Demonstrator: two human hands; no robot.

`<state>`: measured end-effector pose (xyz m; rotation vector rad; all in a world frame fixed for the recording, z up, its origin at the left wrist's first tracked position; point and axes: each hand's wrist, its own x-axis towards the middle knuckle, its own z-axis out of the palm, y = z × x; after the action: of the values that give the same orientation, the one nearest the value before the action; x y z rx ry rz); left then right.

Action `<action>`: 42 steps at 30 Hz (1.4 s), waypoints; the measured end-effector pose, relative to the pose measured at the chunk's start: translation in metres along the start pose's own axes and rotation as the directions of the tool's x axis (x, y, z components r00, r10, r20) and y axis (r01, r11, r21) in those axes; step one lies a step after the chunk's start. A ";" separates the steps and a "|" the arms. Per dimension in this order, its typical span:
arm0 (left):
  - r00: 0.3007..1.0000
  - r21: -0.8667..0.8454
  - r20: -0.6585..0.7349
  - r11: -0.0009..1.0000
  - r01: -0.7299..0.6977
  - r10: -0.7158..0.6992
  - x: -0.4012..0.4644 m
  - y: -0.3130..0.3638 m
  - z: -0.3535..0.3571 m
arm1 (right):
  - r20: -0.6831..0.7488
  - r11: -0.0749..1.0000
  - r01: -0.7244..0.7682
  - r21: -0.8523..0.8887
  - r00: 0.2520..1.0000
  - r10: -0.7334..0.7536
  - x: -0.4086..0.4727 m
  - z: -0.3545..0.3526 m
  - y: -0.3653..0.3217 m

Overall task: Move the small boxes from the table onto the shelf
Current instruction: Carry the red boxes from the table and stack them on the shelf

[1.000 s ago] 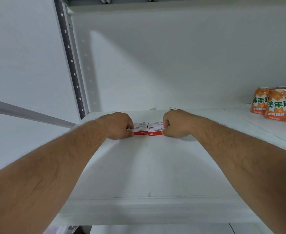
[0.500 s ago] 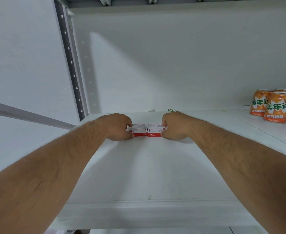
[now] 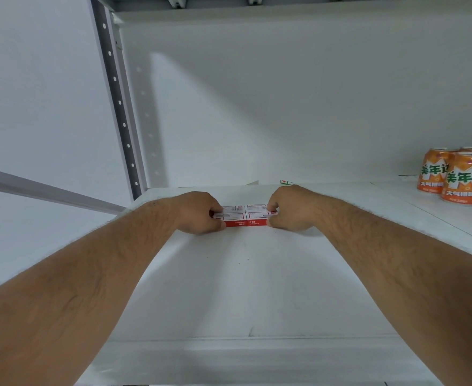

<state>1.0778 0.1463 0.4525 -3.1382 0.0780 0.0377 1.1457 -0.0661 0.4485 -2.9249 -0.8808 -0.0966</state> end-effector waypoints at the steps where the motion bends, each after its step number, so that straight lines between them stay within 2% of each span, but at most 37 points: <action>1: 1.000 0.000 -0.001 1.000 0.000 0.000 0.000 -0.001 0.000 | -0.002 1.000 0.005 0.000 1.000 -0.005 0.000 0.000 0.001; 12: 1.000 -0.022 -0.009 1.000 0.009 -0.010 -0.001 0.002 0.001 | 0.016 1.000 -0.002 0.017 1.000 0.001 -0.001 -0.002 0.003; 16: 0.997 -0.075 0.003 0.994 0.078 -0.078 -0.008 0.004 0.002 | 0.029 0.998 -0.030 0.050 0.999 0.029 -0.011 -0.008 0.001; 23: 0.992 -0.015 -0.041 0.993 0.121 -0.121 -0.040 0.005 -0.010 | -0.001 1.000 -0.022 -0.013 1.000 0.022 -0.036 -0.015 -0.015; 28: 0.984 0.024 -0.096 0.988 0.156 -0.153 -0.073 0.020 -0.010 | -0.043 0.998 0.056 -0.020 0.997 -0.057 -0.056 -0.011 -0.041; 33: 0.954 0.055 -0.156 0.962 0.268 -0.256 -0.124 0.048 -0.014 | -0.042 0.990 0.139 -0.023 0.989 -0.140 -0.090 -0.015 -0.060; 38: 0.883 0.037 -0.221 0.901 0.432 -0.414 -0.184 0.091 -0.009 | -0.072 0.961 0.271 -0.057 0.959 -0.275 -0.137 -0.024 -0.071; 42: 0.815 0.042 -0.213 0.828 0.559 -0.539 -0.229 0.124 0.001 | -0.058 0.916 0.400 -0.032 0.914 -0.401 -0.175 -0.024 -0.075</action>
<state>0.8434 0.0342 0.4572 -2.9152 -0.8033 -0.2625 0.9573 -0.1022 0.4626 -2.6914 -1.4626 -0.2240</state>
